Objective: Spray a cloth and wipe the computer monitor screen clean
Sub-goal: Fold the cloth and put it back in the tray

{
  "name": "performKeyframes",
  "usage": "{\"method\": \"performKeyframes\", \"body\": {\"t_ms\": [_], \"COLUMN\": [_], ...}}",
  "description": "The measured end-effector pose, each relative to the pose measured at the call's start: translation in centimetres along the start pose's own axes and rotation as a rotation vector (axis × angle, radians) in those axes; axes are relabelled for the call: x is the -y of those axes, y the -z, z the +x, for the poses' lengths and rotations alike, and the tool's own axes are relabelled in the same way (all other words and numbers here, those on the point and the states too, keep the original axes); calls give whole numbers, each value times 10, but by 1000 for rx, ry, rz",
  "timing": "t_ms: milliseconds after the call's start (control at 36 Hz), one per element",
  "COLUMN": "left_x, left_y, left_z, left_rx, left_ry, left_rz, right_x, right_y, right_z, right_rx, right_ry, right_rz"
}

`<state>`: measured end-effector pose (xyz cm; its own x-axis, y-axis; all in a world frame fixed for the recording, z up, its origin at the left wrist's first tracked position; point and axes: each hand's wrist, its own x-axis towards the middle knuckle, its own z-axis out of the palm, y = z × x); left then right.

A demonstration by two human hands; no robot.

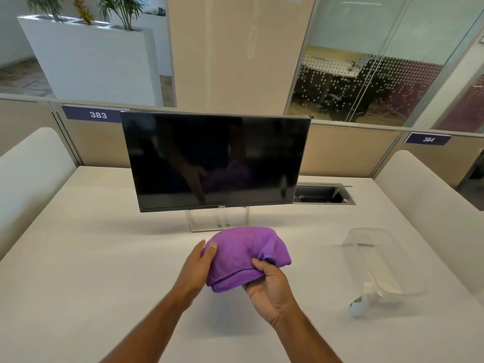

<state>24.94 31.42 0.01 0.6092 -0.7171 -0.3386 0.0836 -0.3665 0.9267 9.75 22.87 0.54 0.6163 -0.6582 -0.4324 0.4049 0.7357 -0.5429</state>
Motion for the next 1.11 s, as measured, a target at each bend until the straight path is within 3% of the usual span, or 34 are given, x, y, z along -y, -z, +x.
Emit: {"method": "performKeyframes", "body": {"t_ms": [111, 194, 333, 500, 583, 694, 806, 972, 1111], "left_x": [10, 22, 42, 69, 79, 87, 92, 80, 54], "left_y": [-12, -16, -13, -15, -24, -39, -55, -80, -106], "left_z": [-17, -24, -31, -41, -44, -46, -45, -37, -24], "left_rx": [91, 64, 5, -32, -42, -77, -85, -30, -3], "left_ry": [283, 283, 100, 15, -11, 8, 52, 108, 20], "left_rz": [-500, -578, -370, -66, 2, 103, 206, 216, 180], "right_x": [-6, -12, -14, -7, -6, -3, -2, 19, 60], "right_y": [5, 15, 45, 78, 89, 104, 112, 120, 115], "right_z": [-12, -20, -31, -35, -34, -34, -37, -41, -49], "right_rx": [3, -4, -9, -99, -211, -369, -361, -367, -366], "right_ry": [6, 11, -5, -49, -36, 55, 122, 268, 484], "right_rz": [14, 15, -14, -126, -349, -910, -1306, -1460, -1521]}}
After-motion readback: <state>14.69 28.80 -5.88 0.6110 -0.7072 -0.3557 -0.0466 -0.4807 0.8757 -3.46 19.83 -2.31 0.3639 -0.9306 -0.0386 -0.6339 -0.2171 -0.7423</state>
